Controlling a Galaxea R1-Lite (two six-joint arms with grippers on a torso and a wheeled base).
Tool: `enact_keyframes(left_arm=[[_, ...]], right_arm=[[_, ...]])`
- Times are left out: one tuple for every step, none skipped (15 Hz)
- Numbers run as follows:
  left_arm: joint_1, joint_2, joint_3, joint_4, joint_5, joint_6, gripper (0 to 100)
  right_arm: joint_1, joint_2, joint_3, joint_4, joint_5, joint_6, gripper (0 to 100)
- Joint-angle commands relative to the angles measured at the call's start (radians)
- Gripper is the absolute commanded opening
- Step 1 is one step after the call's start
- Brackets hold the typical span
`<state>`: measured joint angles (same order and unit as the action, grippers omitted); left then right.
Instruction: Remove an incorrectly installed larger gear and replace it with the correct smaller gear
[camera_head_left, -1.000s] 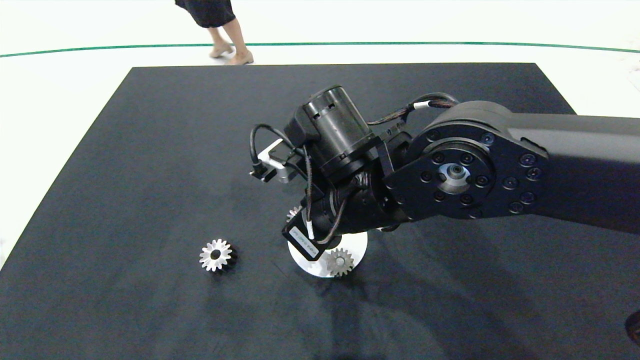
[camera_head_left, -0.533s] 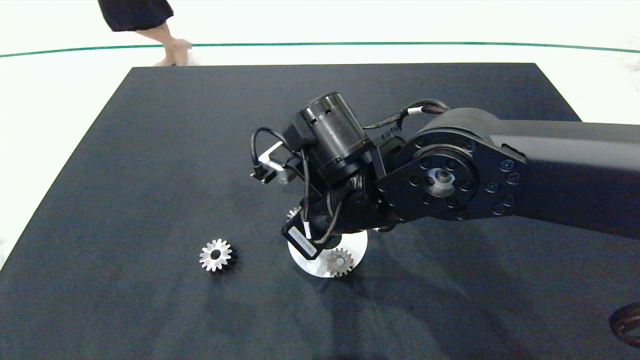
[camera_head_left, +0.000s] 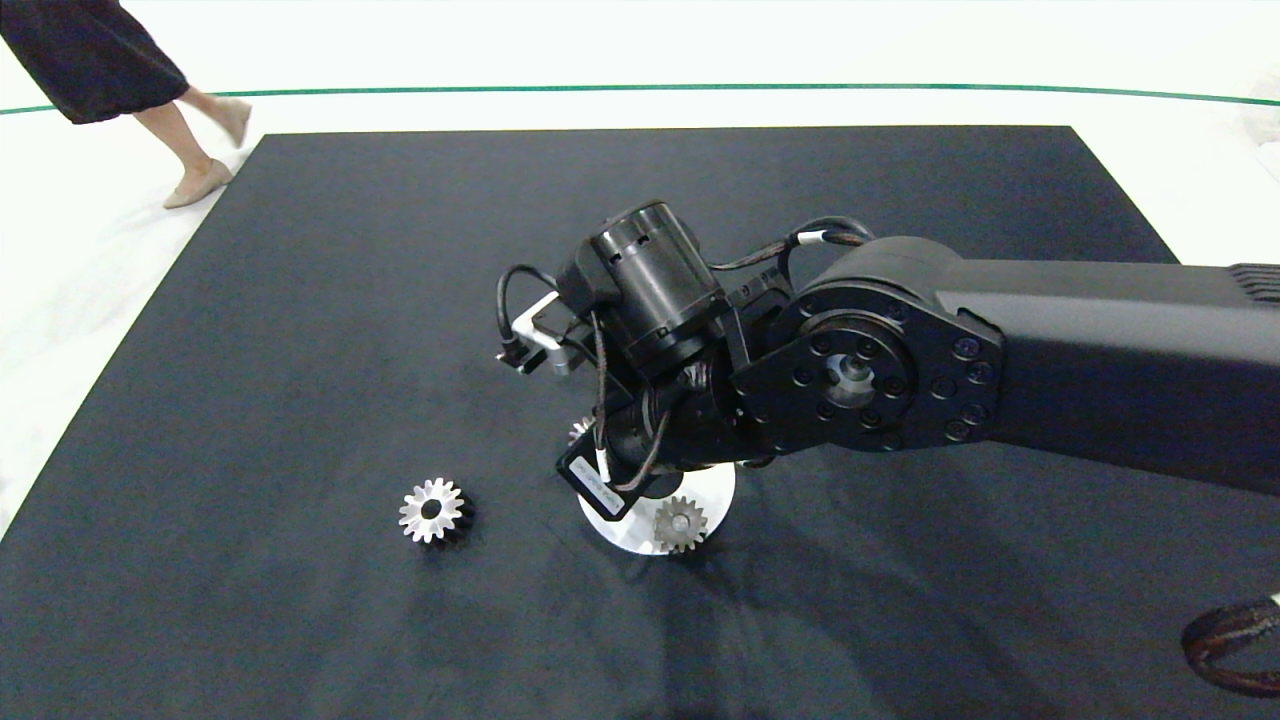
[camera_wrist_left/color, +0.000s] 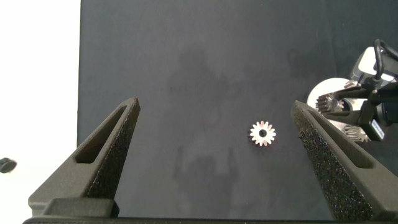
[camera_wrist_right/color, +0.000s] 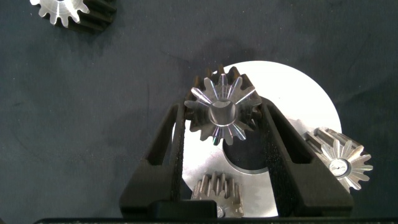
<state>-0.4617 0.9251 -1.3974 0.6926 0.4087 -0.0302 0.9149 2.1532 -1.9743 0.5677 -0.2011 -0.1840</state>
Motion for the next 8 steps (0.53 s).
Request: enact_keyframes(left_arm=[[0.0,-0.002,0.0,0.004,0.002,0.0,100],[0.0,-0.002,0.0,0.004,0.002,0.0,100],[0.0,-0.002,0.0,0.004,0.002,0.0,100],[-0.002,-0.002,0.0,0.004,0.002,0.0,100],[-0.008,-0.002,0.0,0.004,0.002,0.0,100],[-0.018,-0.002,0.0,0.004,0.002,-0.002,100],[-0.023,-0.002,0.0,0.004,0.002,-0.002,100],[-0.023,-0.002,0.0,0.004,0.002,-0.002,100]], right_arm=[[0.001,0.004,0.0,0.0,-0.003,-0.002,34],[0.001,0.004,0.0,-0.008,-0.003,-0.002,34],[0.001,0.007,0.0,-0.011,-0.003,-0.002,34],[0.001,0.008,0.0,-0.015,-0.003,-0.002,34],[0.001,0.01,0.002,-0.023,-0.004,-0.002,34],[0.001,0.011,0.003,-0.023,-0.006,-0.002,34],[0.001,0.014,0.003,-0.023,-0.008,-0.002,34],[-0.001,0.016,0.003,-0.025,-0.009,-0.002,34]])
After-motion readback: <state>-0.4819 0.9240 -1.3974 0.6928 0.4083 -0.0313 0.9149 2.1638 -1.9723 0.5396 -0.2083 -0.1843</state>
